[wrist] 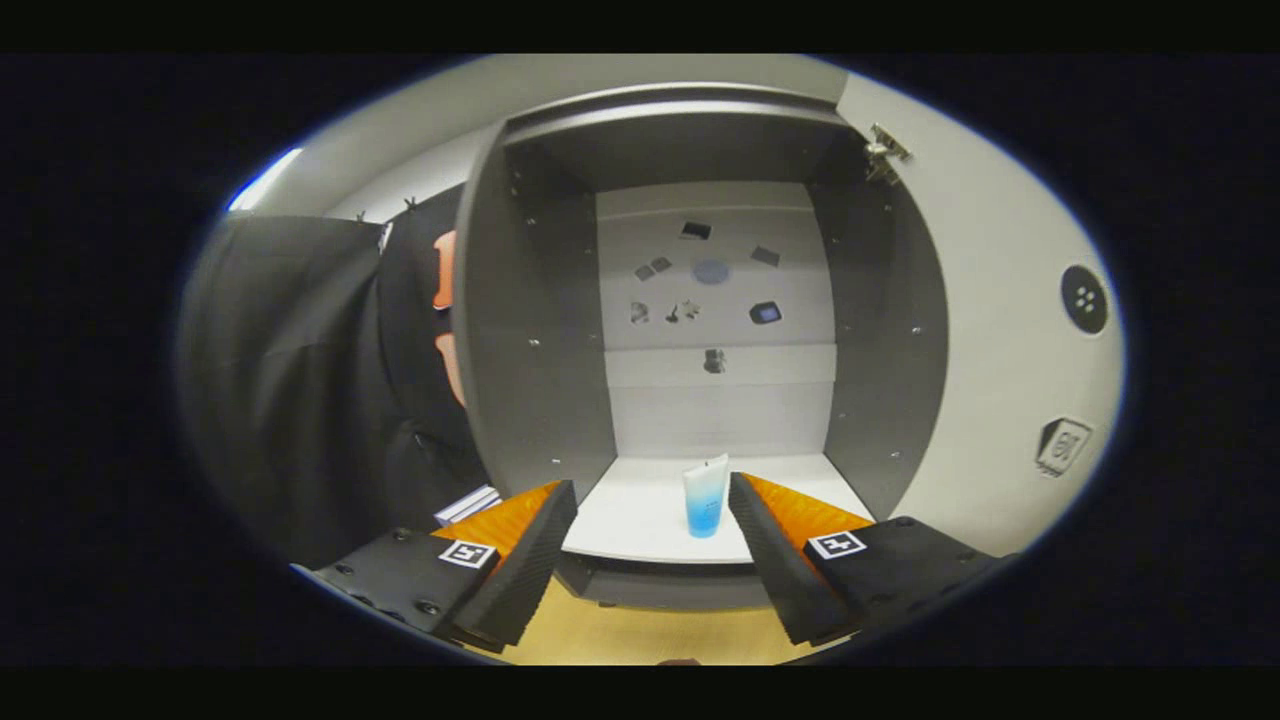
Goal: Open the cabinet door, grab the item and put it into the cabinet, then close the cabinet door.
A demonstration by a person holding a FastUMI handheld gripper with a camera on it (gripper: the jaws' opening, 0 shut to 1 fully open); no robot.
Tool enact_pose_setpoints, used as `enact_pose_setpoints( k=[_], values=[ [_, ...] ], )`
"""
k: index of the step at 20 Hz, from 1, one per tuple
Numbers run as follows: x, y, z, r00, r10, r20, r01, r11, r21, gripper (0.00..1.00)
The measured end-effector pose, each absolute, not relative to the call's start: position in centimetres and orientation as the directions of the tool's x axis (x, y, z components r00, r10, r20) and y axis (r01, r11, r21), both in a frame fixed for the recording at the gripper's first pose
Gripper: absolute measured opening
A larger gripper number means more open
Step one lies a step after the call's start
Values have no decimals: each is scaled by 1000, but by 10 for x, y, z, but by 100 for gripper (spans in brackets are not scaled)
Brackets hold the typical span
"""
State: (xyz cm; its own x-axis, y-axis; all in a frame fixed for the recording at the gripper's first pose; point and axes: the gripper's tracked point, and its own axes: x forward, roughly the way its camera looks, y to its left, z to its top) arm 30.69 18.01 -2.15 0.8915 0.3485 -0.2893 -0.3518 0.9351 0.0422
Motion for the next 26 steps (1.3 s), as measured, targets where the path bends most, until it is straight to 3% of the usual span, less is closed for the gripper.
enact_pose_setpoints(
  k=[9,14,26],
  values=[
    [149,84,47,935,292,-203,-294,955,20,96],
    [93,2,67,969,170,-180,-173,985,-1,96],
    [96,-156,76,984,-72,-165,72,997,-4,98]
  ],
)
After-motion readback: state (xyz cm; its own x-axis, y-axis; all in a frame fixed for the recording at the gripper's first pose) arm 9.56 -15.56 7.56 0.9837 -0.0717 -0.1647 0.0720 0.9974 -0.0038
